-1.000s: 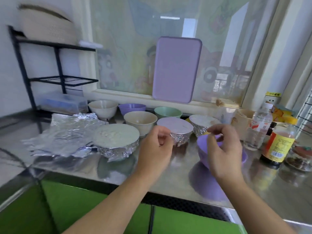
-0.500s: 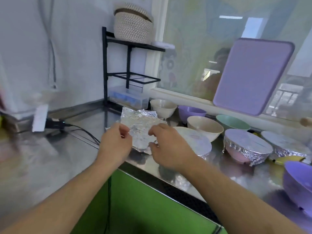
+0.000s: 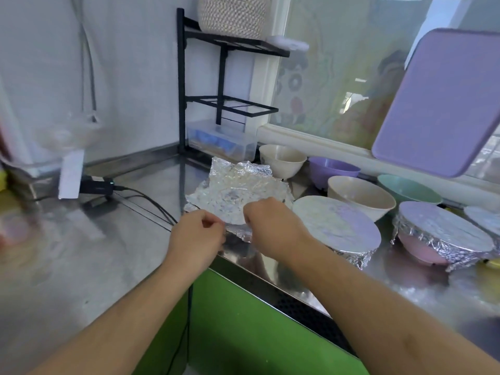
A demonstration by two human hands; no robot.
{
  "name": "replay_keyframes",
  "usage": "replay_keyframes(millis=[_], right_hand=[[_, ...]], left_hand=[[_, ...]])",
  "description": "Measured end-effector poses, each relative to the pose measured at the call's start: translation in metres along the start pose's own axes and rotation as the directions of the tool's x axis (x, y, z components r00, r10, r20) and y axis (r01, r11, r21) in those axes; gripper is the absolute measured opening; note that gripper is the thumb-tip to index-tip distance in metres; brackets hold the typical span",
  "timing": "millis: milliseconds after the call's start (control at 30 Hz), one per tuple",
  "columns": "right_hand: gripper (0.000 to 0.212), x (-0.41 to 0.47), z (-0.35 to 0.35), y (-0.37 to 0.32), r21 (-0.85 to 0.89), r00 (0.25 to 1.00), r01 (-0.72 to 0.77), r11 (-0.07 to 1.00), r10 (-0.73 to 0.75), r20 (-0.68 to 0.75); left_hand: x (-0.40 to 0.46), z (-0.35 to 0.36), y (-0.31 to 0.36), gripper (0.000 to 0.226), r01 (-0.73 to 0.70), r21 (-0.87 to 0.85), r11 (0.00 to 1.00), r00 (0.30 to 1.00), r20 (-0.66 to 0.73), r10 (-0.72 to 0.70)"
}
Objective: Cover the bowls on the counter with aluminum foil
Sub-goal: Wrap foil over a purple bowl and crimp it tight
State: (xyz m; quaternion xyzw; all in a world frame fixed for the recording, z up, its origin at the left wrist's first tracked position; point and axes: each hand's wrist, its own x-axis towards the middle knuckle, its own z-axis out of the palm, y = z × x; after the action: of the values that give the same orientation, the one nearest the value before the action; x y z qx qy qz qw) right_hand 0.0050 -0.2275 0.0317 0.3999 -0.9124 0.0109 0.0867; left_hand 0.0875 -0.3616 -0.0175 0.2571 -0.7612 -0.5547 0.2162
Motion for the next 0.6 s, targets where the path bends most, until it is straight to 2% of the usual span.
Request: replay_keyframes(millis=[133,200,267,300,467,600], right_hand=[[0.022,-0.002,-0.013,-0.001,-0.016,0.988,-0.077,0.997,0.074,-0.132],[0.016,-0.005,-0.021,-0.002,-0.019,0.972,-0.095,0.995,0.089,-0.217],[0.019,-0.009,-0.028,-0.003,-0.030,0.958,-0.094,0.995,0.082,-0.274],[0.022,-0.010,-0.028,-0.003,-0.036,0.959,-0.089,0.995,0.076,-0.271],[0.034,-0.018,-0.024,-0.003,0.034,0.992,-0.016,0.999,0.020,-0.125],[0.030,-0.019,-0.014,-0.001,-0.023,0.996,0.019,1.000,-0.021,-0.083]], left_hand=[[-0.007,-0.002,0.011,0.021,0.073,-0.270,0.960,0.997,0.058,-0.059],[-0.008,-0.004,0.024,0.032,0.152,-0.465,0.872,0.986,0.129,-0.103],[-0.007,-0.006,0.034,0.040,0.231,-0.592,0.772,0.969,0.210,-0.130],[-0.006,-0.005,0.037,0.040,0.252,-0.606,0.755,0.964,0.225,-0.142],[-0.007,0.008,0.035,0.027,0.269,-0.502,0.822,0.963,0.157,-0.220],[-0.001,0.005,0.021,0.020,0.270,-0.511,0.816,0.956,0.038,-0.292]])
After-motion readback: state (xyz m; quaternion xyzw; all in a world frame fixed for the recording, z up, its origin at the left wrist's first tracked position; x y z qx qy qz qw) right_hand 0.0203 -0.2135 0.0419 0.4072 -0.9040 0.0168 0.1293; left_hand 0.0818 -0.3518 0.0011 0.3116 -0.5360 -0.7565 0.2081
